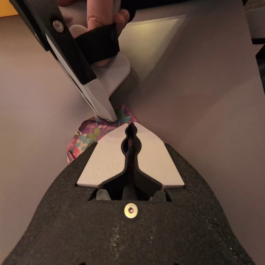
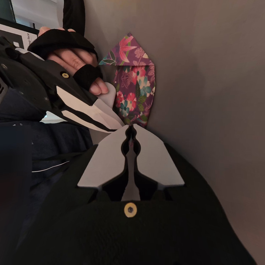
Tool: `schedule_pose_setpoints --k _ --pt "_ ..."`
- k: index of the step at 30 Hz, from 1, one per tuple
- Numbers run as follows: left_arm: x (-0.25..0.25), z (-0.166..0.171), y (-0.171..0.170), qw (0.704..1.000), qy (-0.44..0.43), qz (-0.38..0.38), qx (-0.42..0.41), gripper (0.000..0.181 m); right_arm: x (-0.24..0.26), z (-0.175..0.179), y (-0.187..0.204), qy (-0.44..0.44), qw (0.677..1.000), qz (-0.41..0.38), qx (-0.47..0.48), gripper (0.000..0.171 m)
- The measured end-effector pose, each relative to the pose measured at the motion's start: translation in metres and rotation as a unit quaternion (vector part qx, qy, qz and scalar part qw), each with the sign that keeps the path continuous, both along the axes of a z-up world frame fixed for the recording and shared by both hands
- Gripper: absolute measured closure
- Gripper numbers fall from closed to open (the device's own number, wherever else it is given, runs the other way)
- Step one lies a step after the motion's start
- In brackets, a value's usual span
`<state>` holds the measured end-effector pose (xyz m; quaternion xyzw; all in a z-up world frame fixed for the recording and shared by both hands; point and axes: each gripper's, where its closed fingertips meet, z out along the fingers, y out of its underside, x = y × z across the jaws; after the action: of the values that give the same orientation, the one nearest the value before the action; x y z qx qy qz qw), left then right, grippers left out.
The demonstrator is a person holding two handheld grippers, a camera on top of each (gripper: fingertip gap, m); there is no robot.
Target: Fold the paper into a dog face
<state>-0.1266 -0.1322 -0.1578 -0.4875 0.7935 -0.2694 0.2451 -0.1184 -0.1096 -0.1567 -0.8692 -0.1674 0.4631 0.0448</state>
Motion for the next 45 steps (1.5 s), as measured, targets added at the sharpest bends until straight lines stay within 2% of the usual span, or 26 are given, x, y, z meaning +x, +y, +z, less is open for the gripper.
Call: schedule_pose_setpoints --k 12,27,45 --pt "0.000 0.000 0.000 1.000 -0.004 0.001 0.014 0.180 -0.002 -0.001 0.004 -0.010 1.000 0.002 -0.017 0.169" --pt "0.000 0.000 0.000 1.000 -0.006 0.004 0.013 0.180 -0.005 -0.002 0.018 -0.043 0.999 -0.011 0.008 0.170" --pt "0.000 0.000 0.000 1.000 -0.005 0.002 0.011 0.180 -0.006 0.000 0.033 0.011 0.999 -0.027 -0.015 0.170"
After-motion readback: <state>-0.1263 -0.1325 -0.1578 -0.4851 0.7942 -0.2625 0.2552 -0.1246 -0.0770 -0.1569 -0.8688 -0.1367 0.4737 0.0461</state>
